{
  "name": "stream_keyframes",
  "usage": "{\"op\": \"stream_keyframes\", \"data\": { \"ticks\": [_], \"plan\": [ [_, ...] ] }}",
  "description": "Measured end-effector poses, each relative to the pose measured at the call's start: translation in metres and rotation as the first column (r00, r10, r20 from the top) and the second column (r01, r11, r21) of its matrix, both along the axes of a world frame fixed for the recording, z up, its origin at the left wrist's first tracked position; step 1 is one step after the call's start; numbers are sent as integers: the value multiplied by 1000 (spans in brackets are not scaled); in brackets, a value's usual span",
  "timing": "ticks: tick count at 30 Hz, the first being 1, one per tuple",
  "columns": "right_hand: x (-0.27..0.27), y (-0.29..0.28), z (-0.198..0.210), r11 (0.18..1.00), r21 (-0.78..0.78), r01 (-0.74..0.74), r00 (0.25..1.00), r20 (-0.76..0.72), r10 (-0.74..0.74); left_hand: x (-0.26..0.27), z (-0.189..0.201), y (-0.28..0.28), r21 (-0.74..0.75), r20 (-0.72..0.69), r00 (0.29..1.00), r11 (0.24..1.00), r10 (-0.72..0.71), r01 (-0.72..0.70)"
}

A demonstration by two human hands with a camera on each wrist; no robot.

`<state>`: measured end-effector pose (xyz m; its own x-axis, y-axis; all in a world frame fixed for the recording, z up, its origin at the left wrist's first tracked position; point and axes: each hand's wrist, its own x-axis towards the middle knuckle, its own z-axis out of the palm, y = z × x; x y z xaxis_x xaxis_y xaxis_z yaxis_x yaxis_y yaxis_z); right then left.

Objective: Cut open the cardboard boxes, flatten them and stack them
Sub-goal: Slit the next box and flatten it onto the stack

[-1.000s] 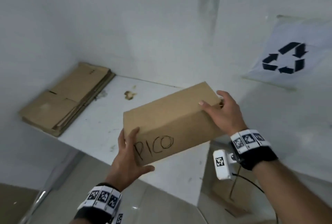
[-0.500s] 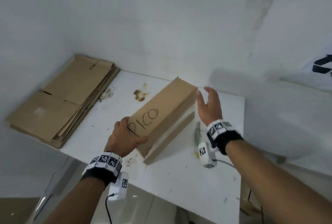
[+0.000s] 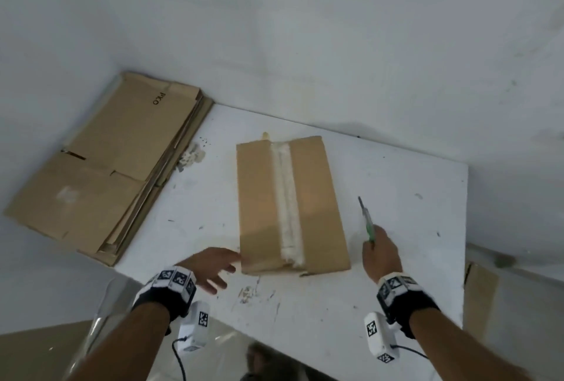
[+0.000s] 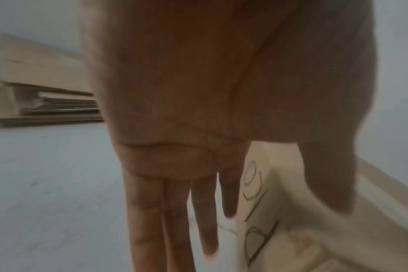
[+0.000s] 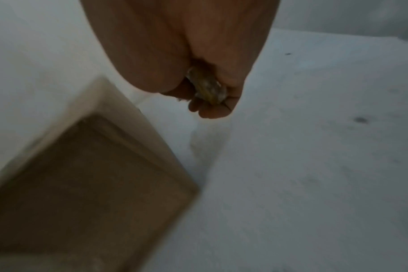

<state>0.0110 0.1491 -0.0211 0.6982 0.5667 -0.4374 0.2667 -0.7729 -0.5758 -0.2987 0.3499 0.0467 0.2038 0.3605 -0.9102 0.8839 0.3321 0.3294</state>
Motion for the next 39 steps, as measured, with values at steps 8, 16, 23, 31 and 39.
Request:
{"op": "stream_keyframes", "data": {
  "ticks": [8, 16, 23, 31, 39],
  "plan": [
    [-20, 66, 93, 901, 433, 10, 999, -53, 14, 78, 4, 117, 803, 110, 922, 579, -371, 138],
    [-78, 105, 90, 912, 401, 86, 996, -56, -69, 158, -25, 199, 608, -188, 582, 371, -791, 702],
    [-103, 118, 111, 915, 218, -338, 941, 60, 334, 18, -35, 120, 575, 42, 898, 746, -438, 337],
    [-131, 148, 109, 824, -24, -566, 814, 142, 564, -5, -67, 111, 566, 455, 818, 823, -352, 40],
    [-142, 166, 116, 773, -196, -603, 731, 251, 635, -6, -75, 112, 543, 497, 803, 839, -329, 8]
  ]
}}
